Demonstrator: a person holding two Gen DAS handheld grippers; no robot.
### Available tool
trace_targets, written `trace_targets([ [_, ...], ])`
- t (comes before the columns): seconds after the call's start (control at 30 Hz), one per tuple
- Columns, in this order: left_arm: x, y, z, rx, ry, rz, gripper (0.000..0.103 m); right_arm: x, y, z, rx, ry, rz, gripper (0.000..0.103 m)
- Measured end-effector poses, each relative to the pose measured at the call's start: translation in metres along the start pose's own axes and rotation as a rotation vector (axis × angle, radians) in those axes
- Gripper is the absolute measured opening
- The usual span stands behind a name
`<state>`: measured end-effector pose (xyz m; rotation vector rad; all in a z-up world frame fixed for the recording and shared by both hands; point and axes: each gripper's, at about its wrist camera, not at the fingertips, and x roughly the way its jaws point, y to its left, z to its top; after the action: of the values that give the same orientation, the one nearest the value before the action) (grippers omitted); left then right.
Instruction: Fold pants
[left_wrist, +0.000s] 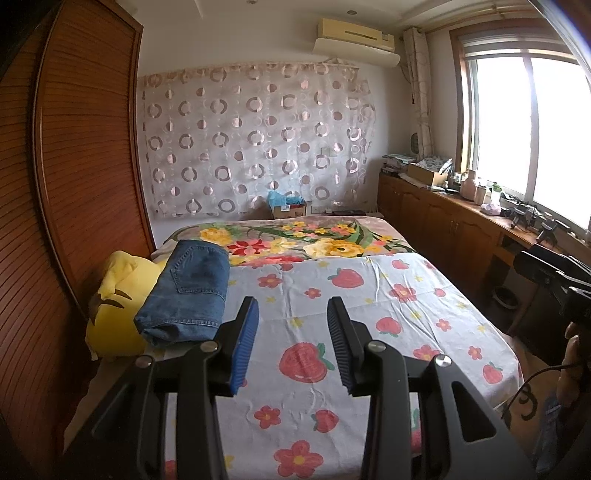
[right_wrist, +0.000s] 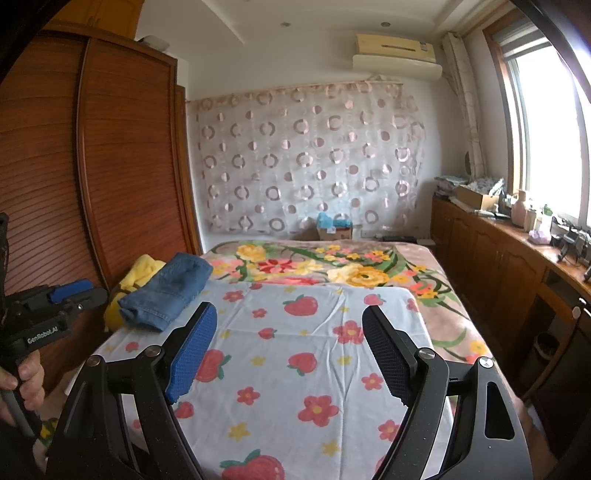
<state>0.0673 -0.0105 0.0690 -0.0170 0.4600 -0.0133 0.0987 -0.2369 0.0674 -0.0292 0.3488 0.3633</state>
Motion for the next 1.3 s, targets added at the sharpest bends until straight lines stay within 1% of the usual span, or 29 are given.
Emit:
trace_targets([
  [1.3,0.0002,0.0037,-0.0013,-0.001,-0.006,-0.003,0.040,-0.0007,-0.0016,-0.0006,0.002,-0.002,0.002,0.083],
])
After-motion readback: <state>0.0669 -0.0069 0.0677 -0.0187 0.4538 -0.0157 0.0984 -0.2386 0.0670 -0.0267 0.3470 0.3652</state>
